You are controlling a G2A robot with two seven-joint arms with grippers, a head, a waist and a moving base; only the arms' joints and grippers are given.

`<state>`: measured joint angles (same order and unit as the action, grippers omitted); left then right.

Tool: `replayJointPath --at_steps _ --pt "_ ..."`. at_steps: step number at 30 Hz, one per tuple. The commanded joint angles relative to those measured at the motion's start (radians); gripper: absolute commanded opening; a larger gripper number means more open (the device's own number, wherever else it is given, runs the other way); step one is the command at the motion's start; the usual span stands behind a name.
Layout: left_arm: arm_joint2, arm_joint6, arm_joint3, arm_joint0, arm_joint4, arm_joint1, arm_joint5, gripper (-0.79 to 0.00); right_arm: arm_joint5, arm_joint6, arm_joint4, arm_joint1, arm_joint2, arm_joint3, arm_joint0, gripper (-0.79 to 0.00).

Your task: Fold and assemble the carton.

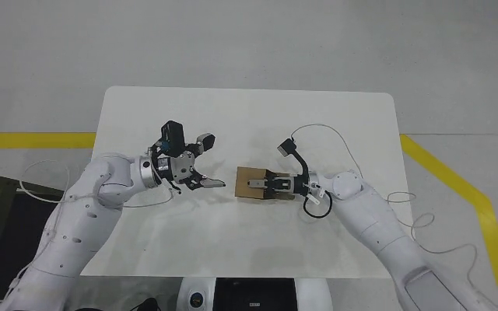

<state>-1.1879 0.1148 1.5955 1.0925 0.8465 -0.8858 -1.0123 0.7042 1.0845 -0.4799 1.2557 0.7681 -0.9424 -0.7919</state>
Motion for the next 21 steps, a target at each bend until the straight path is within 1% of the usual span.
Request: replayJointPath --at_steps 1,2,3,4,7,8,10,11,13,15,17,20,21 --pt "0.019 -0.101 -0.001 0.004 0.101 0.014 0.0 0.0 0.007 0.006 -0.005 0.01 -0.01 0.031 0.024 -0.674" --pt "0.028 -0.142 -0.002 0.003 0.143 0.02 0.0 0.0 0.011 0.008 -0.004 0.015 -0.015 0.045 0.035 -0.563" --pt "0.035 -0.186 -0.006 0.002 0.185 0.026 0.0 0.0 0.014 0.01 -0.004 0.02 -0.02 0.059 0.045 -0.474" --pt "0.044 -0.229 -0.013 0.001 0.223 0.032 0.0 0.0 0.018 0.012 -0.005 0.025 -0.025 0.072 0.053 -0.413" --pt "0.067 -0.351 -0.038 -0.009 0.323 0.048 0.0 0.0 0.023 0.008 -0.008 0.039 -0.038 0.104 0.074 -0.391" --pt "0.072 -0.374 -0.045 -0.012 0.342 0.051 0.0 0.0 0.027 0.004 -0.007 0.043 -0.041 0.112 0.081 -0.372" --pt "0.072 -0.374 -0.045 -0.012 0.342 0.051 0.0 0.0 0.038 -0.006 -0.005 0.049 -0.044 0.117 0.093 -0.332" --pt "0.072 -0.374 -0.045 -0.012 0.342 0.051 0.0 0.0 0.044 -0.012 -0.006 0.05 -0.044 0.114 0.097 -0.289" --pt "0.072 -0.374 -0.045 -0.012 0.342 0.051 0.0 0.0 0.051 -0.019 -0.006 0.05 -0.041 0.104 0.098 -0.259" --pt "0.072 -0.374 -0.045 -0.012 0.342 0.051 0.0 0.0 0.052 -0.021 -0.003 0.046 -0.035 0.084 0.093 -0.24" --pt "0.072 -0.374 -0.045 -0.012 0.342 0.051 0.0 0.0 0.051 -0.02 0.004 0.038 -0.022 0.053 0.084 -0.249" --pt "0.072 -0.374 -0.045 -0.012 0.342 0.051 0.0 0.0 0.042 -0.01 0.022 0.018 0.007 0.004 0.059 -0.231" --pt "0.072 -0.374 -0.045 -0.012 0.342 0.051 0.0 0.0 0.039 -0.008 0.026 0.013 0.015 -0.006 0.052 -0.237"
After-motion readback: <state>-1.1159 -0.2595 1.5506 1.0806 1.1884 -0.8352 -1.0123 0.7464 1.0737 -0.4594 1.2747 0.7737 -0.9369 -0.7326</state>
